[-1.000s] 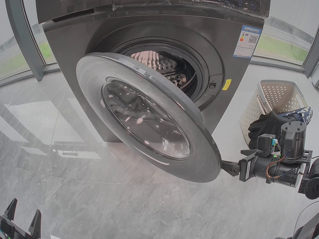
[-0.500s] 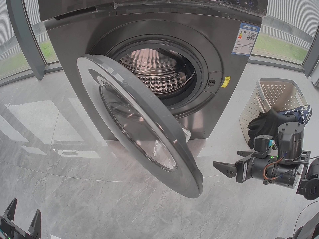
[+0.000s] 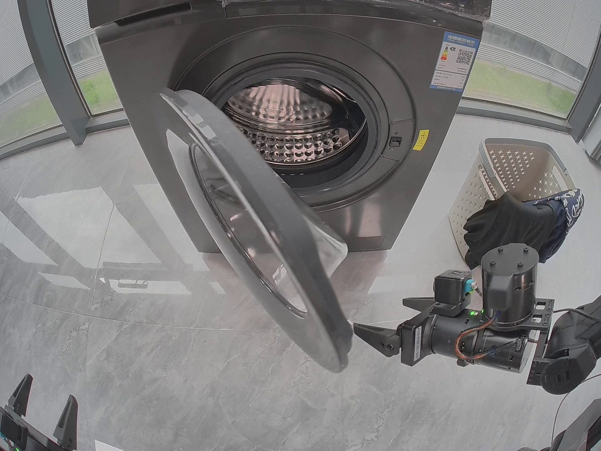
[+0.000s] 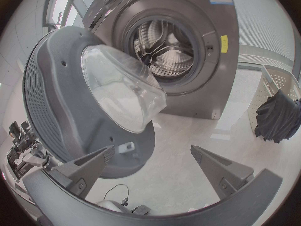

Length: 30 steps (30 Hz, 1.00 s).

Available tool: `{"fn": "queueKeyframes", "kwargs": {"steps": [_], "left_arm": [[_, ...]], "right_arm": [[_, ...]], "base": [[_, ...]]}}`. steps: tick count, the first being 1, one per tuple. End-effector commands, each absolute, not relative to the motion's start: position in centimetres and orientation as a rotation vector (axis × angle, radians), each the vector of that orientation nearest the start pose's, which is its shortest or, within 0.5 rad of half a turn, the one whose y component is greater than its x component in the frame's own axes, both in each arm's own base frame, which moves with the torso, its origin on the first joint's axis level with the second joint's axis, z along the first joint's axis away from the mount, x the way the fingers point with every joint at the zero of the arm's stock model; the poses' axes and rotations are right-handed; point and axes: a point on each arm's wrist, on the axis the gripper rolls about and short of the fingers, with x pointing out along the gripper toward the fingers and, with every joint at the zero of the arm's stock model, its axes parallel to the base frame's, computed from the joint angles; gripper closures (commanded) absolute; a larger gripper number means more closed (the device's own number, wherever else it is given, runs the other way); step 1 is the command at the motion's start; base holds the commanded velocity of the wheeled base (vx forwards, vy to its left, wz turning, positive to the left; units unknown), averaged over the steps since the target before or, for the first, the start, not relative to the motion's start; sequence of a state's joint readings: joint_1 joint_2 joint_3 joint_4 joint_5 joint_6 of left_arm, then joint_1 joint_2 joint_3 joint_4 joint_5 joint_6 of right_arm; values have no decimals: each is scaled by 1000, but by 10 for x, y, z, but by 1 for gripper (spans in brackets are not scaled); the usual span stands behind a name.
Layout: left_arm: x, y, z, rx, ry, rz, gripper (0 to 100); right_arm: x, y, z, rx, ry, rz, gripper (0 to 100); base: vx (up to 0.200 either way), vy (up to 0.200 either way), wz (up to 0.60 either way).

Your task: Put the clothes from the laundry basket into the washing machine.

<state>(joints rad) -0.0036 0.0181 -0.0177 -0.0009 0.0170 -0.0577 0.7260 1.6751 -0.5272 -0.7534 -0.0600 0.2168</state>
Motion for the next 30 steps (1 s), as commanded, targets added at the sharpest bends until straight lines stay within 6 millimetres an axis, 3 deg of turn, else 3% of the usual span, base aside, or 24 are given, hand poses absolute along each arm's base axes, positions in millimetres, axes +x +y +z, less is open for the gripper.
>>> {"fn": "queueKeyframes", "kwargs": {"steps": [1, 7, 12, 17, 18, 21, 26, 30], "left_arm": [[-22, 0, 76, -58, 4, 14, 0], [-22, 0, 76, -58, 6, 14, 0], [-22, 0, 76, -58, 6, 14, 0], [-22, 0, 76, -58, 6, 16, 0], [-22, 0, 76, -58, 6, 14, 0], [-22, 0, 76, -58, 6, 16, 0], [-22, 0, 76, -58, 6, 14, 0], [-22, 0, 76, -58, 7, 16, 0]], "right_arm": [[198, 175, 126, 51, 458, 610, 0], [221, 168, 139, 88, 401, 543, 0], [251, 186, 140, 100, 371, 516, 0], [283, 199, 131, 98, 361, 466, 0], [297, 205, 128, 102, 354, 456, 0], [310, 214, 121, 103, 351, 454, 0], [311, 225, 119, 99, 349, 477, 0], [300, 237, 117, 89, 363, 519, 0]], "base": [[0, 0, 0], [0, 0, 0], [0, 0, 0], [0, 0, 0], [0, 0, 0], [0, 0, 0], [0, 0, 0], [0, 0, 0]]}}
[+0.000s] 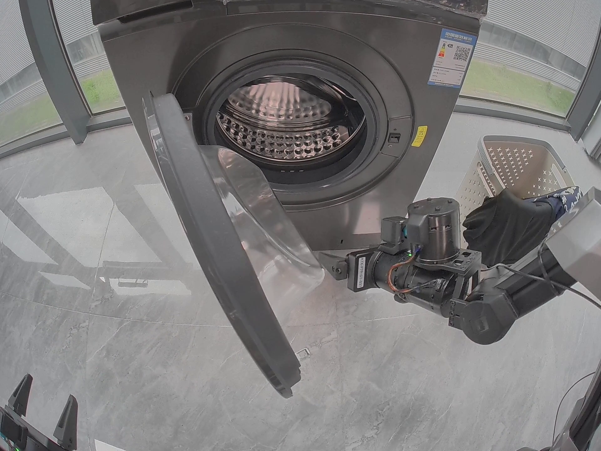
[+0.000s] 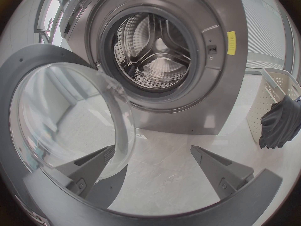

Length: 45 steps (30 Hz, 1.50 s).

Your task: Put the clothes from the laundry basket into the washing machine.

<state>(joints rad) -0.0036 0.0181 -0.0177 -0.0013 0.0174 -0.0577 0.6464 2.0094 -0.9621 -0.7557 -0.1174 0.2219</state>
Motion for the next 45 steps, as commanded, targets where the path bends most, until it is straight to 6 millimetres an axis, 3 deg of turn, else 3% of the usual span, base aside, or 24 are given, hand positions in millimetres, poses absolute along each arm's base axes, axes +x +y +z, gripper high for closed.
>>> {"fn": "queueKeyframes", "kwargs": {"steps": [1, 11, 20, 27, 38, 42, 44, 45], "left_arm": [[-22, 0, 76, -58, 6, 14, 0], [-22, 0, 76, -58, 7, 16, 0], [-22, 0, 76, -58, 7, 16, 0], [-22, 0, 76, -58, 6, 14, 0], [-22, 0, 76, -58, 6, 14, 0], [-22, 0, 76, -58, 6, 14, 0], [-22, 0, 76, -58, 6, 14, 0], [-22, 0, 76, -58, 6, 14, 0]], "right_arm": [[298, 238, 115, 87, 369, 524, 0], [299, 245, 117, 93, 355, 532, 0], [313, 273, 95, 104, 293, 526, 0], [296, 295, 97, 104, 287, 601, 0], [314, 297, 98, 119, 258, 579, 0], [325, 318, 91, 128, 236, 599, 0], [326, 319, 91, 128, 234, 599, 0], [330, 334, 86, 137, 216, 619, 0]], "base": [[0, 0, 0], [0, 0, 0], [-133, 0, 0], [0, 0, 0], [0, 0, 0], [0, 0, 0], [0, 0, 0], [0, 0, 0]]}}
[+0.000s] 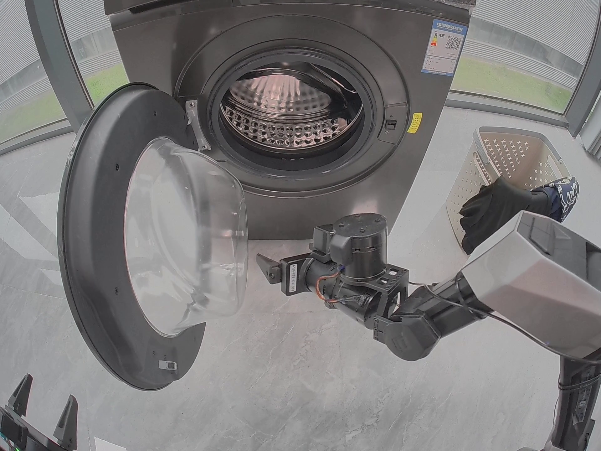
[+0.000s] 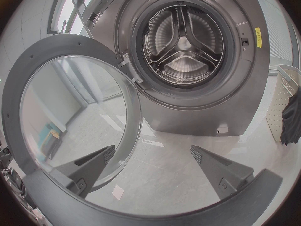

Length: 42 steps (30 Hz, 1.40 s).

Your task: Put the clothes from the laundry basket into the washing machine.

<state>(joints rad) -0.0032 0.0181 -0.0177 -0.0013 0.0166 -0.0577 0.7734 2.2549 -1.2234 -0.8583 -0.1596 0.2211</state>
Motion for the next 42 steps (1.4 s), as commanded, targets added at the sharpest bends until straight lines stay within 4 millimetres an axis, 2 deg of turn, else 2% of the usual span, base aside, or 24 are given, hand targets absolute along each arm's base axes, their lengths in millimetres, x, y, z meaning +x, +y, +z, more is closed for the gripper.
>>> {"fn": "queueKeyframes", "kwargs": {"steps": [1, 7, 15, 24, 29, 30, 32, 33, 37, 38, 39, 42], "left_arm": [[-22, 0, 76, -58, 6, 14, 0], [-22, 0, 76, -58, 6, 14, 0], [-22, 0, 76, -58, 6, 14, 0], [-22, 0, 76, -58, 6, 16, 0], [-22, 0, 76, -58, 7, 16, 0], [-22, 0, 76, -58, 6, 16, 0], [-22, 0, 76, -58, 6, 16, 0], [-22, 0, 76, -58, 6, 14, 0], [-22, 0, 76, -58, 6, 16, 0], [-22, 0, 76, -58, 6, 14, 0], [-22, 0, 76, -58, 6, 16, 0], [-22, 0, 76, -58, 7, 14, 0]], "right_arm": [[330, 339, 84, 138, 213, 625, 0], [329, 359, 83, 160, 177, 661, 0], [334, 354, 89, 169, 160, 644, 0], [324, 368, 87, 171, 157, 685, 0], [324, 365, 87, 165, 161, 669, 0], [326, 357, 87, 155, 167, 655, 0], [320, 341, 109, 159, 140, 644, 0], [318, 336, 112, 158, 137, 640, 0], [287, 248, 147, 102, 118, 579, 0], [285, 245, 149, 101, 116, 578, 0], [265, 207, 157, 66, 107, 547, 0], [224, 148, 168, 23, 78, 474, 0]], "base": [[0, 0, 0], [0, 0, 0], [0, 0, 0], [0, 0, 0], [0, 0, 0], [0, 0, 0], [0, 0, 0], [0, 0, 0], [0, 0, 0], [0, 0, 0], [0, 0, 0], [0, 0, 0]]}}
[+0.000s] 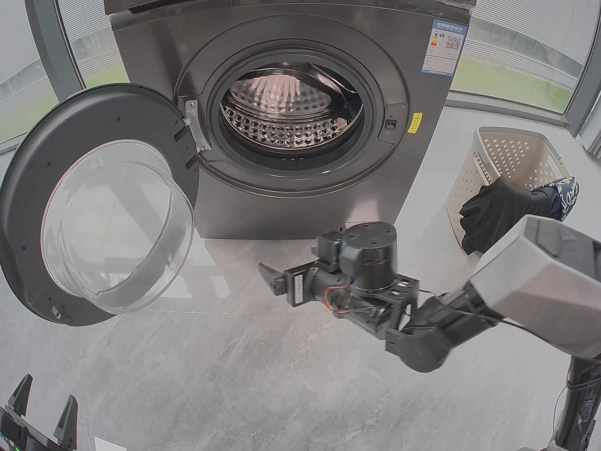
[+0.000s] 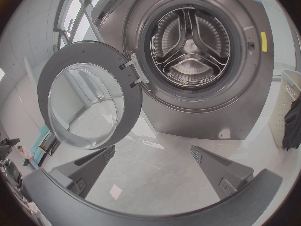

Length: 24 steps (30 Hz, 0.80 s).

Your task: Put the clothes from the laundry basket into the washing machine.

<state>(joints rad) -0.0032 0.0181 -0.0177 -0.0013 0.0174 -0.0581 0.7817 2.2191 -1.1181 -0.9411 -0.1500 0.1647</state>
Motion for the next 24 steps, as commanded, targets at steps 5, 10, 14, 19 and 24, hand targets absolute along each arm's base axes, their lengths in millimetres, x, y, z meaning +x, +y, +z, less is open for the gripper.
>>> {"fn": "queueKeyframes", "kwargs": {"steps": [5, 10, 14, 19, 24], "left_arm": [[-22, 0, 76, -58, 6, 14, 0], [-22, 0, 76, -58, 6, 16, 0], [-22, 0, 76, -58, 6, 14, 0], [-22, 0, 76, -58, 6, 14, 0], [-22, 0, 76, -58, 6, 14, 0]], "right_arm": [[152, 74, 169, 26, 31, 351, 0], [103, 34, 151, 15, -3, 227, 0], [67, 19, 141, 18, 19, 202, 0], [13, 1, 109, -15, 69, 126, 0], [-7, -4, 97, -3, 46, 83, 0]], "base": [[0, 0, 0], [0, 0, 0], [0, 0, 0], [0, 0, 0], [0, 0, 0]]}}
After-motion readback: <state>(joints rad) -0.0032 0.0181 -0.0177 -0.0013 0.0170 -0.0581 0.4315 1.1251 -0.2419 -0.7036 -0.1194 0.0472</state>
